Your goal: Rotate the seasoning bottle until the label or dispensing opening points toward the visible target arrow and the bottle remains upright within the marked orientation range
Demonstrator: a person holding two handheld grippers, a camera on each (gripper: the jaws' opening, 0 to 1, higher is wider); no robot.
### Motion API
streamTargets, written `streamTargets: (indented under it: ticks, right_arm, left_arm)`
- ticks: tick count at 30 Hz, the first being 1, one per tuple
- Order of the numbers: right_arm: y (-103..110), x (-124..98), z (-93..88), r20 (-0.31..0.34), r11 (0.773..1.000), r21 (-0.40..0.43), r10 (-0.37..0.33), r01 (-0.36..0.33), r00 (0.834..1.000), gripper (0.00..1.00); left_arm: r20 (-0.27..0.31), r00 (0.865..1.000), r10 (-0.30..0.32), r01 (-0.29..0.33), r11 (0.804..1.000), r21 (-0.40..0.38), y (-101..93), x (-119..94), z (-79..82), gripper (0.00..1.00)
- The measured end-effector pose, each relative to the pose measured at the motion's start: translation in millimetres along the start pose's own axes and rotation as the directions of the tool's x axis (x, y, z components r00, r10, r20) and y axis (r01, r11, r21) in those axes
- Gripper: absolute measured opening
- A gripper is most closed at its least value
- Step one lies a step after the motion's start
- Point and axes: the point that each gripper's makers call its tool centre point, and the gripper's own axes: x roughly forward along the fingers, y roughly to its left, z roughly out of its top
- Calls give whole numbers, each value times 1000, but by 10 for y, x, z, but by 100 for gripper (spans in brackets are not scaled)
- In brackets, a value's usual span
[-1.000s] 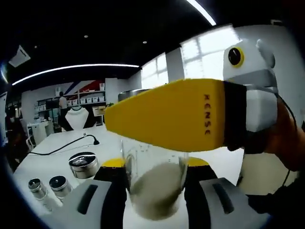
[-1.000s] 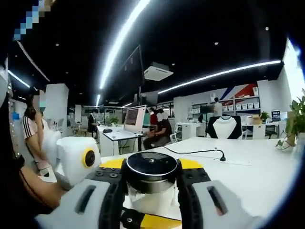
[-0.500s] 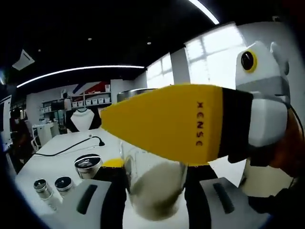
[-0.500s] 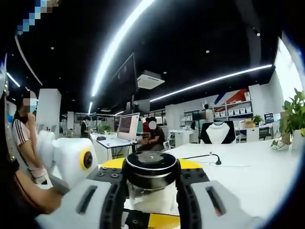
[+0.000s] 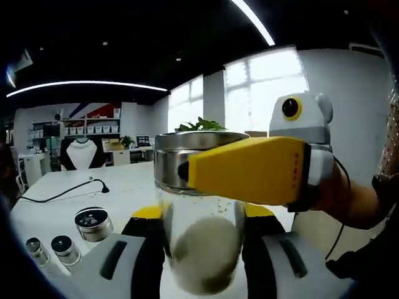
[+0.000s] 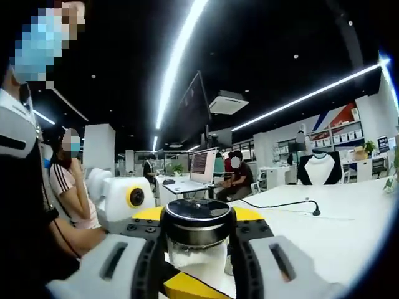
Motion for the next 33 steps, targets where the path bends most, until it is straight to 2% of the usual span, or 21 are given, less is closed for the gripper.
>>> streamTargets:
  ticks: [3,6,9,13,18,21,25,30,33]
  right_arm:
    - [23,2,32,3,999,-45,29,-28,1000,37]
    - [2,6,44,5,998,-67,19,-19,1000,37]
    - [-13,37,39,7,995,-98,-11,12,1000,38]
    - [-67,74,-11,-3,988,-105,-114,113,993,39]
    - [-123,63,-96,-17,962,-83,-264,262,964,39]
    - [-126,68,-73,18,941,-48,-334,334,942,39]
    - [-138,74,-47,62,927,-12,-373,374,926,39]
    - [-130,59,4,69,945,5,-326,326,943,38]
    - [-122,48,11,61,955,8,-297,297,953,38]
  left_arm:
    - [24,999,28,-29,999,37,10,5,42,49]
    - [37,997,72,-74,995,68,51,4,79,48]
    - [42,995,96,-98,993,58,93,14,84,48]
    - [35,989,141,-143,988,60,142,34,47,48]
    - [29,980,195,-197,979,58,210,10,15,48]
    - [24,977,212,-213,974,79,195,4,5,48]
    - [25,974,226,-227,971,80,208,-12,18,48]
    - [27,975,222,-223,969,108,191,-57,57,48]
    - [29,979,203,-205,974,97,173,-56,62,48]
